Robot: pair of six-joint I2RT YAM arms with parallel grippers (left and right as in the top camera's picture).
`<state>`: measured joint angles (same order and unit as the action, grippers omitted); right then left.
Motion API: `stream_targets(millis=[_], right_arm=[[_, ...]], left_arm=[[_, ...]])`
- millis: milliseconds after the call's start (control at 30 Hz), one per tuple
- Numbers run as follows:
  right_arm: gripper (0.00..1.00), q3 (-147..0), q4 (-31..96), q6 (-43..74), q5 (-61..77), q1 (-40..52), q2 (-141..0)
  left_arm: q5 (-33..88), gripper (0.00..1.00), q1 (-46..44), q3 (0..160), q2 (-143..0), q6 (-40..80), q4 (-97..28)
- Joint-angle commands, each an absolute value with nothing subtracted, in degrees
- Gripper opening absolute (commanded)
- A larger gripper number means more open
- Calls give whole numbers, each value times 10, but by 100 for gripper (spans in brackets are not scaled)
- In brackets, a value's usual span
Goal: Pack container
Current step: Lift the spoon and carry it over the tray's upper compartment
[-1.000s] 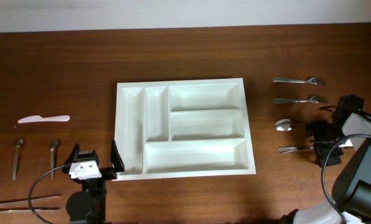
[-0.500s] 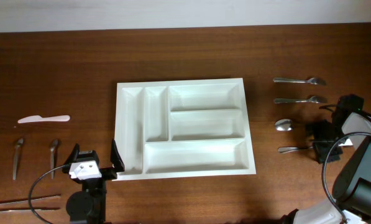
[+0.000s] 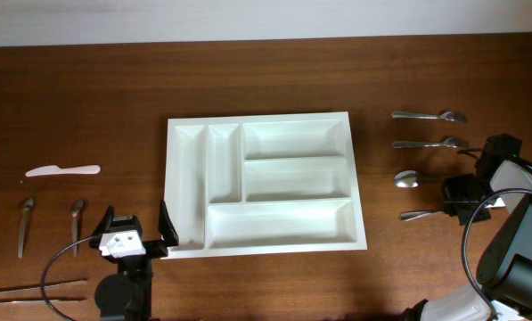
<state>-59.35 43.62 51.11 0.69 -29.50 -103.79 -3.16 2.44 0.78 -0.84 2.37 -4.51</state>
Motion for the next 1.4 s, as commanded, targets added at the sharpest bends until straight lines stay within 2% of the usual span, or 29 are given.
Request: stream_targets(millis=[0, 167, 400, 533, 700, 1100, 1367], right_arm=[[4, -590, 448, 512, 29, -296, -1061], [4, -639, 489, 512, 43, -293, -1061], [4, -783, 587, 512, 75, -253, -1061], [4, -879, 611, 528, 155, -198, -1061], [4, -958, 600, 586, 169, -106, -1061], [4, -964, 576, 709, 71, 109, -1063], [4, -964, 554, 765, 40, 184, -1073]], left_arm=[[-26, 99, 28, 5, -3, 13, -46], [-26, 99, 28, 5, -3, 13, -46], [-26, 99, 28, 5, -3, 13, -46], [-25, 99, 28, 5, -3, 13, -46], [-26, 99, 28, 5, -3, 13, -46], [-26, 99, 28, 5, -3, 13, -46], [-26, 99, 28, 5, -3, 13, -46]])
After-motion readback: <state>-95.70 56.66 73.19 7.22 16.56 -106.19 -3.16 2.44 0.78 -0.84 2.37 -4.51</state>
